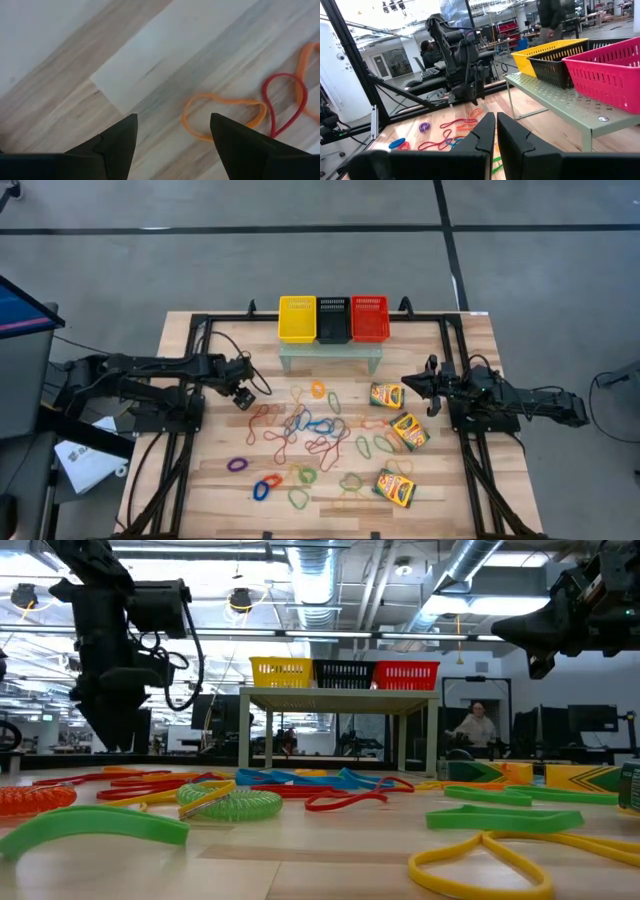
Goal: Pick & Place Office Desk Supplies
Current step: Put the small orange rubber band into the yellow bin on the shelf
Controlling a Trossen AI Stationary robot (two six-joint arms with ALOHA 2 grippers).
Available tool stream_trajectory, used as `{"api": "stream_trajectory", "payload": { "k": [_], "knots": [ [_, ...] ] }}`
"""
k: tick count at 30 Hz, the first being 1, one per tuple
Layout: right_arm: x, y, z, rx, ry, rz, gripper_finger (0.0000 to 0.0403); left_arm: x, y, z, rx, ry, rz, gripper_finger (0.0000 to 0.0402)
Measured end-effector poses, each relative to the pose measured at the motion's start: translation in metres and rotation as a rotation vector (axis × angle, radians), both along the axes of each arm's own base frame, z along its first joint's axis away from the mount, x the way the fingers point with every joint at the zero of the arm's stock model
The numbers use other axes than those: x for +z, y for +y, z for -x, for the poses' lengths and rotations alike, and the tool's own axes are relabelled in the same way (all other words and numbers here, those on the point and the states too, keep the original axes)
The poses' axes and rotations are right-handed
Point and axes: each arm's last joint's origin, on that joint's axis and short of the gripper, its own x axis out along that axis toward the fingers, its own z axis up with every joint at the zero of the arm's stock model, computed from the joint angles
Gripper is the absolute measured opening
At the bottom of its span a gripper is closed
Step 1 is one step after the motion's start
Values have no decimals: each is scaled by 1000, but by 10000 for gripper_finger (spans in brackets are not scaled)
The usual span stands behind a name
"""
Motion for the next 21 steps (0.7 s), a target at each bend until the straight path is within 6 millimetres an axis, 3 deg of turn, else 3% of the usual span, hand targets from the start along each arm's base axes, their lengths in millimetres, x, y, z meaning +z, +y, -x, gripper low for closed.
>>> {"api": "stream_trajectory", "payload": {
  "k": [15, 21],
  "knots": [
    [0, 0, 0, 0, 2, 0, 17, -17, 2, -11, -16, 47, 48, 241],
    [-1, 0, 0, 2, 8, -1, 17, -31, 0, -7, -22, 74, 95, 213]
  ]
}}
